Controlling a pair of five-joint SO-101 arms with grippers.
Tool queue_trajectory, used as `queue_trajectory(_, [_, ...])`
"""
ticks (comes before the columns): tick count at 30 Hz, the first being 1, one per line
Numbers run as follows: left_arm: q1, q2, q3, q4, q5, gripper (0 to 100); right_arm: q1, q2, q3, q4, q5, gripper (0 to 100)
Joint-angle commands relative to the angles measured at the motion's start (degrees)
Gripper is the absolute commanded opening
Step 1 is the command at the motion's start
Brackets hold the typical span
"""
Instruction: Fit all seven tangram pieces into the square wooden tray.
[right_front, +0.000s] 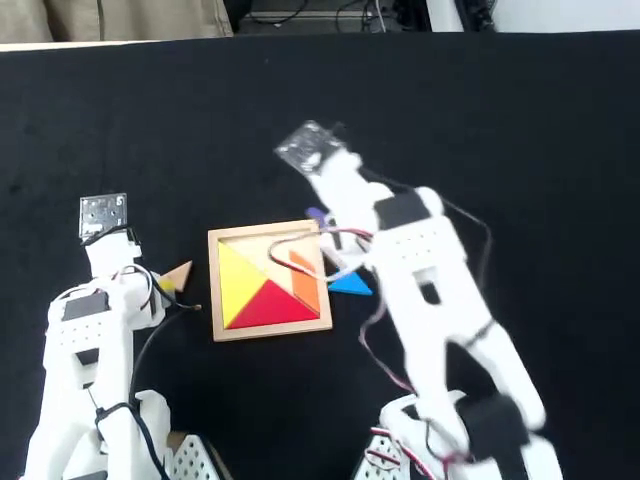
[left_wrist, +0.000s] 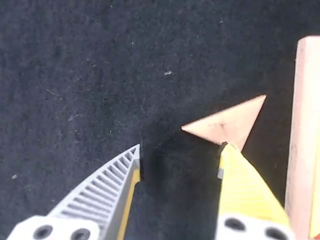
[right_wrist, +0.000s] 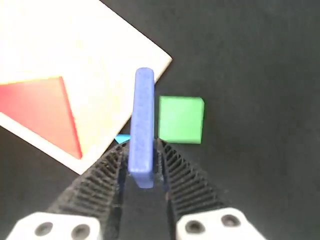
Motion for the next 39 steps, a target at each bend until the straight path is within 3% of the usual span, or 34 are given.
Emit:
queue_trajectory(1, [0.92,-1.23,0.48,-1.41,-0.35,25,-4.66,8.40,-8.84,0.26,3.60,1.1])
queue_trajectory(11, [0.92,-1.23,0.84,-1.93,-0.35,25,-10.20,23.34,-17.10,-1.58,5.19,1.1])
queue_trajectory(25, [0.92,-1.23,0.75,-1.93,-0.35,25,-6.95,30.11,-17.19,-11.78,6.95,1.1])
queue_trajectory(39, [0.92,-1.23,0.75,-1.93,-0.35,25,-7.12,33.89,-16.84,-11.43,9.23,1.1])
